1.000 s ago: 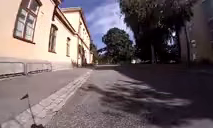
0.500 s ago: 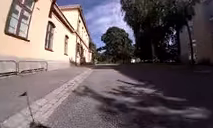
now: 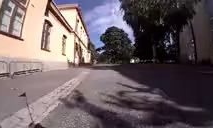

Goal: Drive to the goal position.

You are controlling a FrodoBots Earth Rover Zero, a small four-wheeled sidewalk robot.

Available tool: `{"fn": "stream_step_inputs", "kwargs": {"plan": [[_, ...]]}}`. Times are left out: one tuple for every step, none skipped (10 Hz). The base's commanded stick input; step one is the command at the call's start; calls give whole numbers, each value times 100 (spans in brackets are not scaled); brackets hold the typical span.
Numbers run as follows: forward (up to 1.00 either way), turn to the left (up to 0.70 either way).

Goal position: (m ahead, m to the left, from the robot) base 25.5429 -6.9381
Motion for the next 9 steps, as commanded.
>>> {"fn": "stream_step_inputs", "kwargs": {"plan": [[70, 0], [70, 0], [70, 0], [70, 0], [70, 0], [70, 0], [70, 0], [70, 0], [70, 0]]}}
